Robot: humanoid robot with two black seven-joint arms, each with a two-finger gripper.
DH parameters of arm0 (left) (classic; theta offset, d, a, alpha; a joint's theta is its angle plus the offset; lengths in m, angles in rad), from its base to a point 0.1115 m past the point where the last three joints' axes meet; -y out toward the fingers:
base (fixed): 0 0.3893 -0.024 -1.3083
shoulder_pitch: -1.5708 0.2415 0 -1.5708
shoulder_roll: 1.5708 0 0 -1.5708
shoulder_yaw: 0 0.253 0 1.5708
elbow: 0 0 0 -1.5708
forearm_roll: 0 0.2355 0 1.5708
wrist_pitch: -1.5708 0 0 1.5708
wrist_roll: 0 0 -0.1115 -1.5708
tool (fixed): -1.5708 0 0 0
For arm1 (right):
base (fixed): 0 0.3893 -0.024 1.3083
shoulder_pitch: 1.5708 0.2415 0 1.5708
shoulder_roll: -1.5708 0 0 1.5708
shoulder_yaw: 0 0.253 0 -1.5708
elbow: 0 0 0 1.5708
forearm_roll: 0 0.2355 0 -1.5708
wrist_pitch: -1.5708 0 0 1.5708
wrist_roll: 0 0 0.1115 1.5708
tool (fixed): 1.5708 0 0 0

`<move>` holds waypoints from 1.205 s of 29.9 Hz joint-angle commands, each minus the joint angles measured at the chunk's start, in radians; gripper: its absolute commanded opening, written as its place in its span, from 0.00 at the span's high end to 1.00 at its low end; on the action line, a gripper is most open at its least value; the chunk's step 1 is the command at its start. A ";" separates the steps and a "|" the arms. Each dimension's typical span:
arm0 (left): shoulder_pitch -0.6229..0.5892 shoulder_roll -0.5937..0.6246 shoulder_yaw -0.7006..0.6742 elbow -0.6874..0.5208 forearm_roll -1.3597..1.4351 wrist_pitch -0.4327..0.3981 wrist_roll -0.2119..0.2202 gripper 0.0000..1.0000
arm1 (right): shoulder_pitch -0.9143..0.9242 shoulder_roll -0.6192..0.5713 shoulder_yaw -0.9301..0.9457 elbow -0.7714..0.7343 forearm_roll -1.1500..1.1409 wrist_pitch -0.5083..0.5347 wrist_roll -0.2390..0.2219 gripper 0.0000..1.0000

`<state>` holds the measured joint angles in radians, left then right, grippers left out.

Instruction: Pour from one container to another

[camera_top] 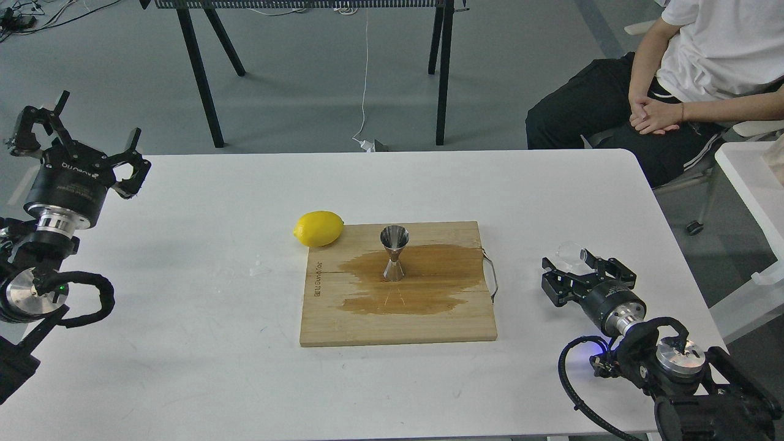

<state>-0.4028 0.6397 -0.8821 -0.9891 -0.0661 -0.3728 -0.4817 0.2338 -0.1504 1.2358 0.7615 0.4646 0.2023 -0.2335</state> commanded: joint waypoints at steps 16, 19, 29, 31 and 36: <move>-0.001 0.008 -0.001 0.000 0.000 0.002 0.003 0.00 | -0.004 -0.149 0.010 0.134 -0.001 0.286 0.000 0.02; -0.002 0.008 -0.001 0.001 -0.001 0.000 0.006 0.00 | 0.019 -0.202 0.010 0.147 -0.003 0.286 0.000 0.00; -0.004 -0.008 -0.023 0.003 -0.003 0.002 0.009 0.00 | 0.206 -0.232 0.013 0.137 -0.050 0.286 0.014 0.00; -0.004 -0.015 -0.026 0.004 -0.003 0.002 0.011 0.00 | 0.239 -0.232 0.013 0.137 -0.095 0.286 0.020 0.00; -0.008 -0.017 -0.044 0.006 -0.011 0.000 0.017 0.00 | 0.323 -0.224 0.007 0.081 -0.152 0.286 0.048 0.00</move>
<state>-0.4090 0.6225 -0.9143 -0.9841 -0.0714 -0.3712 -0.4694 0.5149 -0.3819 1.2478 0.8834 0.3366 0.4889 -0.1979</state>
